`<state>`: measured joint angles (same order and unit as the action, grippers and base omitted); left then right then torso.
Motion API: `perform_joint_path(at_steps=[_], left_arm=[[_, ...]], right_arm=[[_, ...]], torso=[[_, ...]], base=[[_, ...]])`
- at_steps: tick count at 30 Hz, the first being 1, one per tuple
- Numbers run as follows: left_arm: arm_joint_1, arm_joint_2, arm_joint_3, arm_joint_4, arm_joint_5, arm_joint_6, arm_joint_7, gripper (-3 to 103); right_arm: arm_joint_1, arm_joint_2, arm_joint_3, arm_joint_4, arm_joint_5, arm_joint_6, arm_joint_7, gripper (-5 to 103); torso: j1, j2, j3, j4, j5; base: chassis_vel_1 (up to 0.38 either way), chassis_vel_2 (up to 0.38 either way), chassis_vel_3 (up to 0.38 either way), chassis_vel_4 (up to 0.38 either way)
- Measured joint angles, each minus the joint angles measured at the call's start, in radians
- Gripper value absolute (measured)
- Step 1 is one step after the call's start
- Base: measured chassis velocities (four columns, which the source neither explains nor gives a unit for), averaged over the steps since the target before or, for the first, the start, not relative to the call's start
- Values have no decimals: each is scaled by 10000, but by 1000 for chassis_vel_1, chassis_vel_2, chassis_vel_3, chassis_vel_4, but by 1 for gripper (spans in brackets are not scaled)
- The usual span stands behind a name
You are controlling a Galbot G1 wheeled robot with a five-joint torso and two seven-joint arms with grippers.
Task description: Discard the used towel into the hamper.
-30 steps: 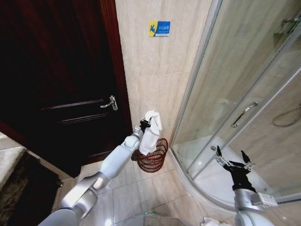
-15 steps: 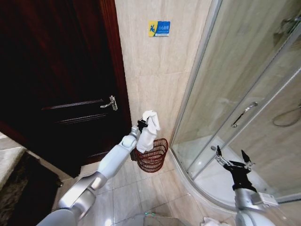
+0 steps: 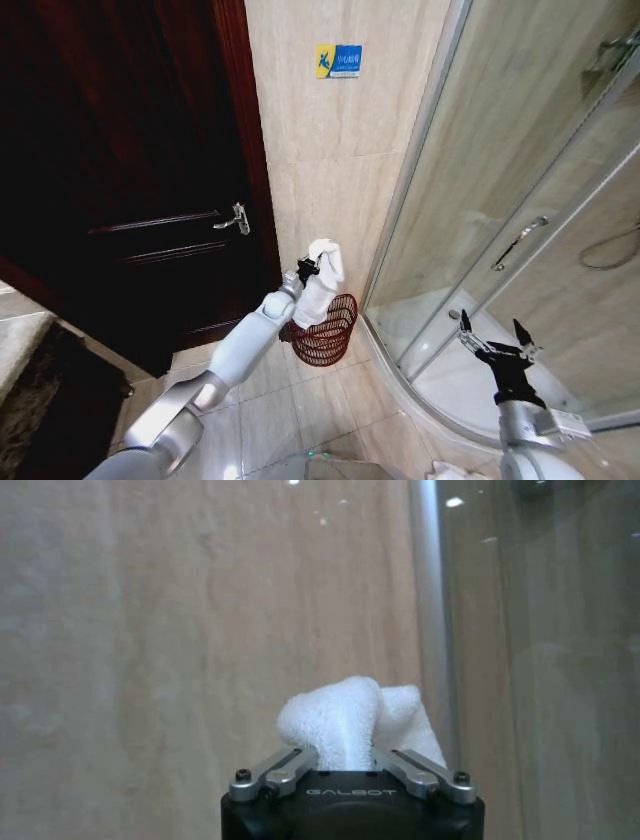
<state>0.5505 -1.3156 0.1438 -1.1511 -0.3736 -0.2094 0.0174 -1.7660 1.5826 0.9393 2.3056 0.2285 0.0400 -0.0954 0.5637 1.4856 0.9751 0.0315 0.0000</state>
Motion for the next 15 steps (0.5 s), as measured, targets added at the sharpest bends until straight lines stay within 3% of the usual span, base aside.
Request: perform_joint_path(at_steps=[8,13,15], left_arm=[[-255,41,128,326,7,-231,255,7],[-282,73,176,496,24,-278,110,5],[-285,70,195,528,28,-285,17,10]], right_arm=[[-33,-3,8,39,-1,12,0,100],[32,38,-63,35,-44,14,0,100],[82,35,-72,21,-57,9,4,100]], torso=[[0,0,0,2,0],[0,0,0,2,0],[0,0,0,2,-1]], base=[[0,0,0,0],[0,0,0,0],[0,0,0,0]])
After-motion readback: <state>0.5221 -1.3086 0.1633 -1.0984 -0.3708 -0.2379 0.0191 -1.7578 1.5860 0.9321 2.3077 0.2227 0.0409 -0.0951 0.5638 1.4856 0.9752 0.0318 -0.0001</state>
